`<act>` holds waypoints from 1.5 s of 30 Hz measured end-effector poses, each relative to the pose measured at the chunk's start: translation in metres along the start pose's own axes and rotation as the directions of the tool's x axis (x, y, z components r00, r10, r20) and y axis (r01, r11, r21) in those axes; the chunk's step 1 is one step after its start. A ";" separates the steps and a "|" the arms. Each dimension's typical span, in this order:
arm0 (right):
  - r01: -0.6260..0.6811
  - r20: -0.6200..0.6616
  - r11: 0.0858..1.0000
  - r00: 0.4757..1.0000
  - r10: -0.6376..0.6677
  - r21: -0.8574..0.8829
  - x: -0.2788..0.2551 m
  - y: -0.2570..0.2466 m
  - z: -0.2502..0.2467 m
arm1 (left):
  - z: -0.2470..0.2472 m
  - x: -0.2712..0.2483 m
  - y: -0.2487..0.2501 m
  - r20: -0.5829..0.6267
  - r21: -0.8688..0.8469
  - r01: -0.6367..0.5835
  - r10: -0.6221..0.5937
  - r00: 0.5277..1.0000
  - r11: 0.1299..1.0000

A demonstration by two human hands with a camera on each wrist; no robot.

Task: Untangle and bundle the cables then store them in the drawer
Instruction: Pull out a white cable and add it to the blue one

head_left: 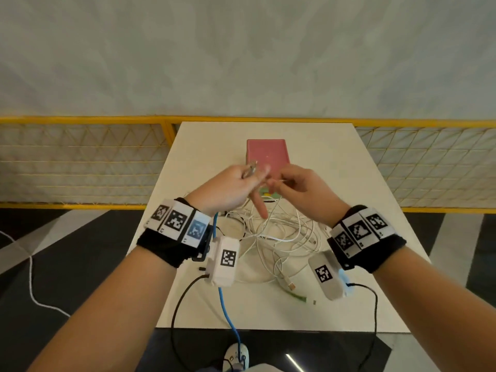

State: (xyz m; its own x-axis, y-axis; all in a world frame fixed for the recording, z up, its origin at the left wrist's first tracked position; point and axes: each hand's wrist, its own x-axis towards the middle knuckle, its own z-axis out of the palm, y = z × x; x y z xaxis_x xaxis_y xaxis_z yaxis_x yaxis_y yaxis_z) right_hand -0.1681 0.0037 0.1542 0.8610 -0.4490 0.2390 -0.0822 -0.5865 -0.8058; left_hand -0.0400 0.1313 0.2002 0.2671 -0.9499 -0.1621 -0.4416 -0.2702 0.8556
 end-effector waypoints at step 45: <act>0.081 0.078 0.948 0.995 -0.060 -0.308 0.015 -0.024 -0.039 | 0.002 0.022 0.011 -0.187 0.376 -0.212 0.297 0.936 0.902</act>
State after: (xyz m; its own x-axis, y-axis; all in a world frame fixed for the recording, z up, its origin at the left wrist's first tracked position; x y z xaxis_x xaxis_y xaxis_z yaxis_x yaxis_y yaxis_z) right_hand -0.1732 -0.0150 0.1986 0.9007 -0.3595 0.2440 -0.1628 -0.7999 -0.5776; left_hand -0.0409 0.1075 0.2052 0.2787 -0.9405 0.1945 -0.7767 -0.1016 0.6217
